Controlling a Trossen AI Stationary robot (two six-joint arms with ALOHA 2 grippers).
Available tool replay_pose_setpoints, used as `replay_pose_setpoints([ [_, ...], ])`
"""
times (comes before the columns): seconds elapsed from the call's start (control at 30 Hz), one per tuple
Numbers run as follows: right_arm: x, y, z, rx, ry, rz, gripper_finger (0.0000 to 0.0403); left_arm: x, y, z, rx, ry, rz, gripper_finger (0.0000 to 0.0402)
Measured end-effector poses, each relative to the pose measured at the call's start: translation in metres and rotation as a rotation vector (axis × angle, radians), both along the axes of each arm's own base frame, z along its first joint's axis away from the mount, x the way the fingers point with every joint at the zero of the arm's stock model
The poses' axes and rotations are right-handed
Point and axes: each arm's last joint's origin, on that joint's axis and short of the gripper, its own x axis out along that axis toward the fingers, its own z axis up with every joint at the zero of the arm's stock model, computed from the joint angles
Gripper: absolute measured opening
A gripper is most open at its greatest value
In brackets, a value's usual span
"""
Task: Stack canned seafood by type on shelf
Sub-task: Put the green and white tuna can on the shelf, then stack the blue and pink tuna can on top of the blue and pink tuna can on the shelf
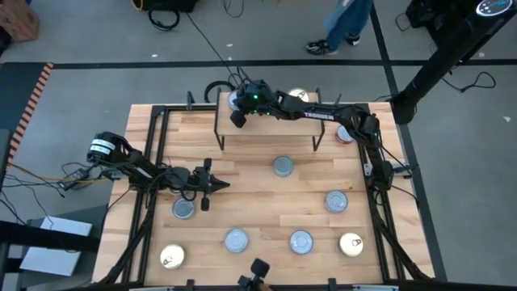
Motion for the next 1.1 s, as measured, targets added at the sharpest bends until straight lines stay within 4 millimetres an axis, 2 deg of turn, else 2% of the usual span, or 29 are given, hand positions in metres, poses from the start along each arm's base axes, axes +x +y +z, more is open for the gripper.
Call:
replay_pose_setpoints([
  [0.17,-0.006,0.013,0.030,-0.060,-0.046,0.045,0.0030,0.000,0.000,0.000,0.000,-0.001,-0.001,0.0003],
  [0.27,-0.011,0.028,0.047,-0.098,-0.026,0.116,0.0029,0.000,0.000,0.000,0.000,-0.001,-0.004,0.0003],
  [0.4,-0.020,0.053,0.067,-0.166,0.026,0.200,0.0008,0.000,0.000,0.000,0.002,-0.001,-0.004,0.0004],
  [0.47,-0.023,0.062,0.062,-0.195,0.064,0.207,0.0006,0.000,0.000,0.000,0.002,0.000,-0.004,0.0004],
  [0.6,-0.026,0.079,0.033,-0.204,0.104,0.227,0.0005,0.000,0.000,0.000,0.000,0.000,-0.015,0.0004],
  [0.83,-0.047,0.126,0.003,-0.234,-0.036,0.294,0.0002,0.000,0.000,0.000,0.003,0.000,-0.015,0.0004],
  [1.0,-0.070,0.166,0.001,-0.204,-0.084,0.343,0.0002,0.001,0.000,0.000,0.005,-0.002,-0.015,0.0004],
  [1.1,-0.082,0.190,-0.010,-0.191,-0.050,0.368,0.0001,0.003,-0.001,0.002,-0.007,-0.003,-0.013,0.0004],
])
